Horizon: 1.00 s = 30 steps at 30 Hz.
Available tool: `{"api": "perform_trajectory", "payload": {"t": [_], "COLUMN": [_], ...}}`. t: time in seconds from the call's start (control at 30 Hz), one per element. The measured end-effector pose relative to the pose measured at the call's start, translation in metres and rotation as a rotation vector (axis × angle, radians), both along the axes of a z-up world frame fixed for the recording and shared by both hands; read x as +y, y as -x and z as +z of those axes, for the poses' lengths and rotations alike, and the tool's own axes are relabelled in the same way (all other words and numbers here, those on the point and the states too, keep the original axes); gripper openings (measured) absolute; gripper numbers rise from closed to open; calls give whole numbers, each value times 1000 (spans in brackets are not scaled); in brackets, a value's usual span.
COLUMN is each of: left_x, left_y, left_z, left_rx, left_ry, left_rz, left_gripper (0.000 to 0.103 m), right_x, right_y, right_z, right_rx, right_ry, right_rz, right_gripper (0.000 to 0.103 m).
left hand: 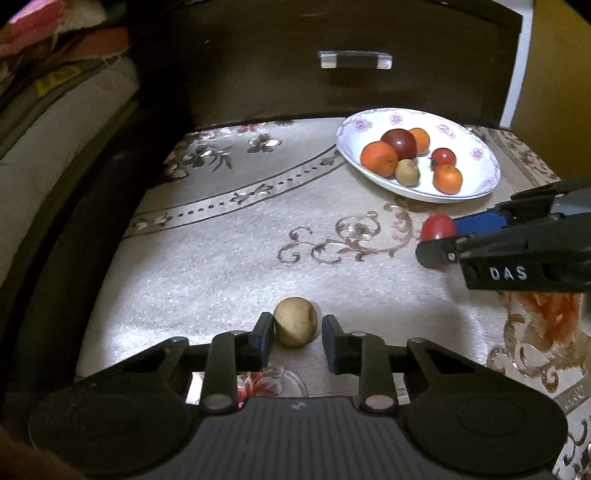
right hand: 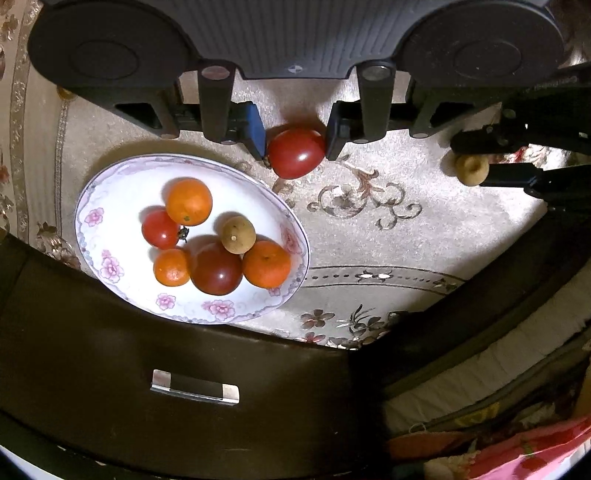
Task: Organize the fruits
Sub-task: 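Grasp the small brown round fruit with the left tool while the right tool grasps the red plum tomato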
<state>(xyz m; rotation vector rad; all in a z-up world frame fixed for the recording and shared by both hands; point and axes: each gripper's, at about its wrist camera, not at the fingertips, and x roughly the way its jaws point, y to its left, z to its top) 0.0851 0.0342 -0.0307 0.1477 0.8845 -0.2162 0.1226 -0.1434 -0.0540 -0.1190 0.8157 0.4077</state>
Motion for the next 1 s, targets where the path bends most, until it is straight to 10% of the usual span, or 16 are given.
{"api": "perform_trajectory", "payload": {"t": [0.43, 1.0], "left_x": [-28, -15], "left_y": [19, 3], "left_z": [1, 0], "left_rx": [16, 21], "left_ry": [-3, 15], "left_rz": [-156, -53], "left_gripper": [34, 40], "right_x": [-17, -22], "right_y": [63, 60], "right_z": [23, 5], "right_rx": [65, 104], "right_ry": [56, 46], "right_rz": [7, -15], "right_gripper": [31, 32]}}
